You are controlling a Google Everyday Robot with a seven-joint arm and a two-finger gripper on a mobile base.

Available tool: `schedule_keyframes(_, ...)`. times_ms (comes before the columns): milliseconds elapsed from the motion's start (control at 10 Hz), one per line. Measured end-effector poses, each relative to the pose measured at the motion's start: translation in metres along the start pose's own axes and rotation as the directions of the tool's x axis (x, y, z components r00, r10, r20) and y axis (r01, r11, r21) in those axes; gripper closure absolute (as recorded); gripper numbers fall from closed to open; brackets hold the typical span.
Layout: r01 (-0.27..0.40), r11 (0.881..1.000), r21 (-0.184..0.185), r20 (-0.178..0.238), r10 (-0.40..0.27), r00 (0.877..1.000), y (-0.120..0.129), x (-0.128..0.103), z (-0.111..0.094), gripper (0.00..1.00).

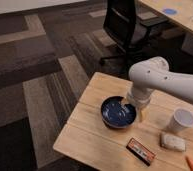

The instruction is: Place the white sponge in the ceramic bowl

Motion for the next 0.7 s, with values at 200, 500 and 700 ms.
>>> schedule_keyframes(200, 0.000, 1.000, 0.000, 0.000, 0.000, 1.000, 0.000, 0.000, 0.000, 0.35)
schedule_keyframes(500, -0.035, 0.999, 0.033, -0.040, 0.036, 0.999, -0.001, -0.010, 0.018, 0.35)
schedule_keyframes(700, -0.039, 0.999, 0.034, -0.043, 0.041, 0.998, -0.001, -0.010, 0.019, 0.35)
